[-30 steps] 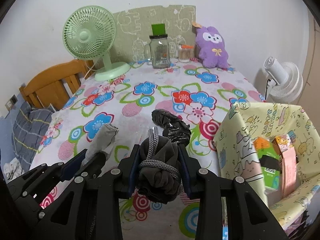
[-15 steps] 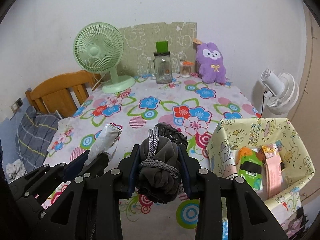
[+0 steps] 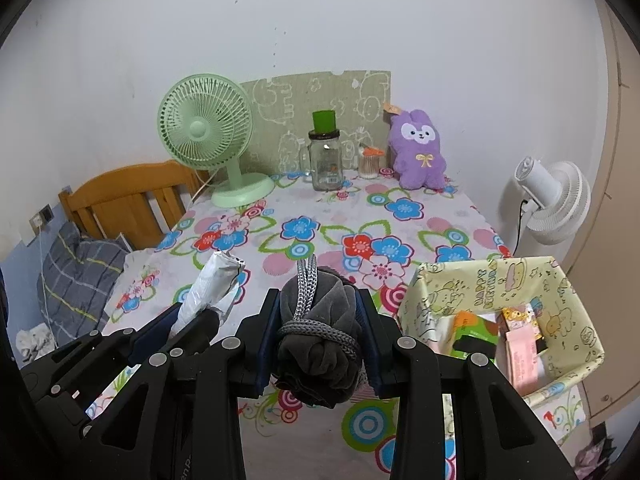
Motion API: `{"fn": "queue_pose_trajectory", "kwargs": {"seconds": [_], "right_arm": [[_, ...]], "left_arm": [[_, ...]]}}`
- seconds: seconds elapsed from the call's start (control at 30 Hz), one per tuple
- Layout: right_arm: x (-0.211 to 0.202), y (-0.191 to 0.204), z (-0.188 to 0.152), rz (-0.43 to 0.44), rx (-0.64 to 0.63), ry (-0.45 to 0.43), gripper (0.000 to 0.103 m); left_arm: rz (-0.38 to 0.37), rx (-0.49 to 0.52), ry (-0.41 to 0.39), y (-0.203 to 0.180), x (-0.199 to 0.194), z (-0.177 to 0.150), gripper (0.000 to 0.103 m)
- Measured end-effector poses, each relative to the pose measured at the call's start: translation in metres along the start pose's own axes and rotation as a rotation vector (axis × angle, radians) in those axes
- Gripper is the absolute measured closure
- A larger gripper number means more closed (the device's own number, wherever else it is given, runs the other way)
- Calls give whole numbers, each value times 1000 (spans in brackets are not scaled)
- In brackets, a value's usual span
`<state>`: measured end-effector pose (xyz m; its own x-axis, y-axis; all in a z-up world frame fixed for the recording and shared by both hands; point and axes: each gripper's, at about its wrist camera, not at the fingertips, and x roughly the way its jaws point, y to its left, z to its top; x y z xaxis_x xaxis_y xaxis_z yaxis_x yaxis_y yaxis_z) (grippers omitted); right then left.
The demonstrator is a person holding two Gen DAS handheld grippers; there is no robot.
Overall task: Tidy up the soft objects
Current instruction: 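Lift and carry the grey cloth and white roll with both tools over the storage box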
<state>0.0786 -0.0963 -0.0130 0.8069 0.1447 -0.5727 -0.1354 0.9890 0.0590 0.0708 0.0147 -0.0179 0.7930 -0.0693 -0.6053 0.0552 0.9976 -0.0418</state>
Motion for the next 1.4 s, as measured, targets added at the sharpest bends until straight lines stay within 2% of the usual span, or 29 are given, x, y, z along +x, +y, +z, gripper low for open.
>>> {"fn": "queue_pose_trajectory", "kwargs": {"seconds": [0.53, 1.4], "right_arm": [[-17, -26, 3, -20, -5, -25, 64], [-21, -82, 7, -70, 8, -59, 63]], "left_arm": [[-14, 9, -23, -28, -5, 4, 88], [-55, 53, -45, -85, 8, 14, 88]]}}
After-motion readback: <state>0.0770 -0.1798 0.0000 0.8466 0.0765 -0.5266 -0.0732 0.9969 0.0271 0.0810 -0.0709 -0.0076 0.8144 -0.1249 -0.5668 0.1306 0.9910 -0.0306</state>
